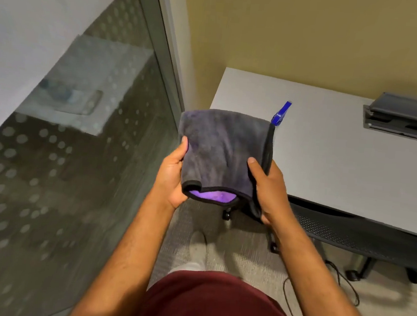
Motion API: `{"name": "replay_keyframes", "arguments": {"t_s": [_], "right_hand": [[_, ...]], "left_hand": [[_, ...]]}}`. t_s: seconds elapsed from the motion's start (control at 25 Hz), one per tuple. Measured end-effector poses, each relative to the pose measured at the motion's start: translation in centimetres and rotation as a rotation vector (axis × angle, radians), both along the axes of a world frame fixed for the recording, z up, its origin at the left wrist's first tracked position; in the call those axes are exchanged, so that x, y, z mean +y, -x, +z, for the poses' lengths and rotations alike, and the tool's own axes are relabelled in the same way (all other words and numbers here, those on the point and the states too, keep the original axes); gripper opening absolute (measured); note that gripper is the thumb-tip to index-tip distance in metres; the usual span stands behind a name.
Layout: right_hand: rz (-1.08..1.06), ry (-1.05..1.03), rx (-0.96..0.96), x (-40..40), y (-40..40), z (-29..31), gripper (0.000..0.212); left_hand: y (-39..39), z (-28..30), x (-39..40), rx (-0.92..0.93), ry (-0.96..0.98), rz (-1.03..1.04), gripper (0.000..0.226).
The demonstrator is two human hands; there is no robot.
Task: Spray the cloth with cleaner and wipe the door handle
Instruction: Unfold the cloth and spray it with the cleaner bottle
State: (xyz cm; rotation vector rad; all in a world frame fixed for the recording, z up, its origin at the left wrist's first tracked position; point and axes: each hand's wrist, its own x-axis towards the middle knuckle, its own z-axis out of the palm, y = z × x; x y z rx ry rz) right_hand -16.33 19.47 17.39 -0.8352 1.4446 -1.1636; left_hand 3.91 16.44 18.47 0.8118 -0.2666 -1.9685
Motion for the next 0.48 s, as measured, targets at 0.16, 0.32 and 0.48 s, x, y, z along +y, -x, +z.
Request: {"name": "replay_keyframes", "arguments": {"t_s": [0.16, 0.32, 0.48], "right_hand": [[0.019, -0.029, -0.186, -0.2, 1.0, 0.1, 0.037], [0.096, -0.058, -0.51, 0.6, 0.8, 0.0, 0.045], [0.248, -0.093, -0.376, 1.1, 0.6, 0.6, 0.051]], "left_hand": [[-0.8, 0.0, 0.4, 0.003, -0.029, 0.067, 0.041], [-1.1, 0.3, 0.3, 0.023, -0.025, 0.081, 0.05], [-1.9, 0.1, 0.1, 0.038, -0.049, 0.107, 0.044]]}}
